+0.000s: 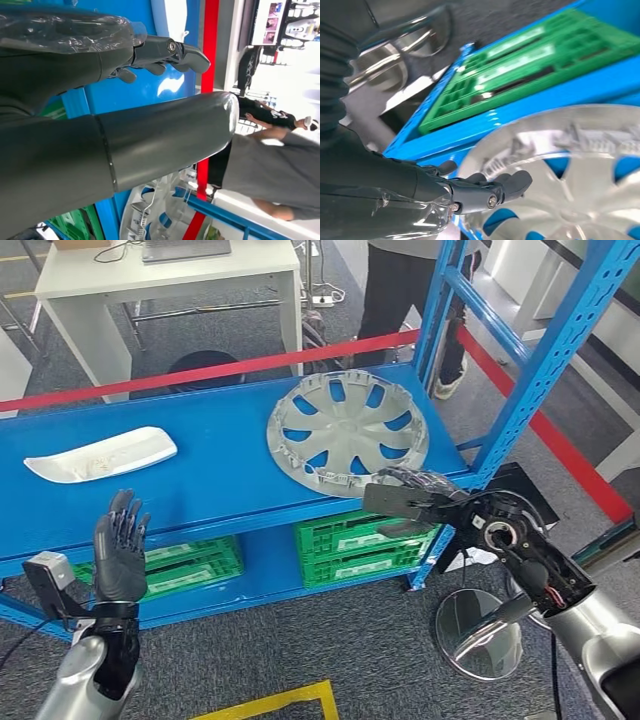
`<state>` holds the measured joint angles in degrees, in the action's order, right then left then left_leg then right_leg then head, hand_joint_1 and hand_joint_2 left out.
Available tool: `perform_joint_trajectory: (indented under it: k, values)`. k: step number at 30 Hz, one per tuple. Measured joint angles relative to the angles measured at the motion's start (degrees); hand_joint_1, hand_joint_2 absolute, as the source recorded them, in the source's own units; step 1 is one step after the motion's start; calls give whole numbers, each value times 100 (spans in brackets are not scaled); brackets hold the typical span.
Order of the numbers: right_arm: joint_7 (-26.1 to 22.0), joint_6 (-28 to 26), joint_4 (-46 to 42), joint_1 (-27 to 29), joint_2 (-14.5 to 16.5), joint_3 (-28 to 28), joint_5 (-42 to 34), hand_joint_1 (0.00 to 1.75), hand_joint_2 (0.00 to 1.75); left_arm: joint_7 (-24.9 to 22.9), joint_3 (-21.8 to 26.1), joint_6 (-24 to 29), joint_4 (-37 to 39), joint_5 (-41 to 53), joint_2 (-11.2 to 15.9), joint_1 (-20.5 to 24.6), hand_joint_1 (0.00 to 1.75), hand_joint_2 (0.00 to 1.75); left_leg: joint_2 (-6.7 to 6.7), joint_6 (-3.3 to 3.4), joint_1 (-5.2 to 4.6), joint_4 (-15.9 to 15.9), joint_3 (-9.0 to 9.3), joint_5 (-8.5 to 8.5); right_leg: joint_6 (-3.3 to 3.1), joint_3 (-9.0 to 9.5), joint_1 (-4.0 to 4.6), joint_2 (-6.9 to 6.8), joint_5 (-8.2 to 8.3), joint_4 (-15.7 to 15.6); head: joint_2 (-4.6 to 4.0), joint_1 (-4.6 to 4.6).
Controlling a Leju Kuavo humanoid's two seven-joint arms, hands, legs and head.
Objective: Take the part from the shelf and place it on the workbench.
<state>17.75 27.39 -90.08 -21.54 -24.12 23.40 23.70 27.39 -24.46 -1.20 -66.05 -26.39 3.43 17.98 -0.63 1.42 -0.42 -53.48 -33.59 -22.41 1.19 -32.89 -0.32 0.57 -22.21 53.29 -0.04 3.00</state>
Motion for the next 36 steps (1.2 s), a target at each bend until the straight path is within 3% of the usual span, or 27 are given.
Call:
perform_joint_trajectory:
  k: [10, 21, 36]
  values:
    - [-295, 303, 317, -213, -258, 269, 601, 0, 175, -18, 0, 19, 0, 1, -60, 21, 0, 0, 0, -2, 1, 17, 8, 2, -2, 0, 1, 0, -2, 1, 0, -6]
    - [-1086, -38, 1362, -629, -274, 634, 1442, 0, 175, -87, 0, 14, 0, -7, -94, 43, 0, 0, -2, -2, 1, 21, 9, 2, -4, 0, 2, -1, -3, 1, 0, -7]
    - [-1038, 111, 1516, -1232, -274, 998, 2748, 0, 175, -100, 0, 116, 2, -27, -96, 100, 0, 0, 0, -5, 1, 21, 13, 7, -4, 1, 1, 2, -2, 2, 0, -8]
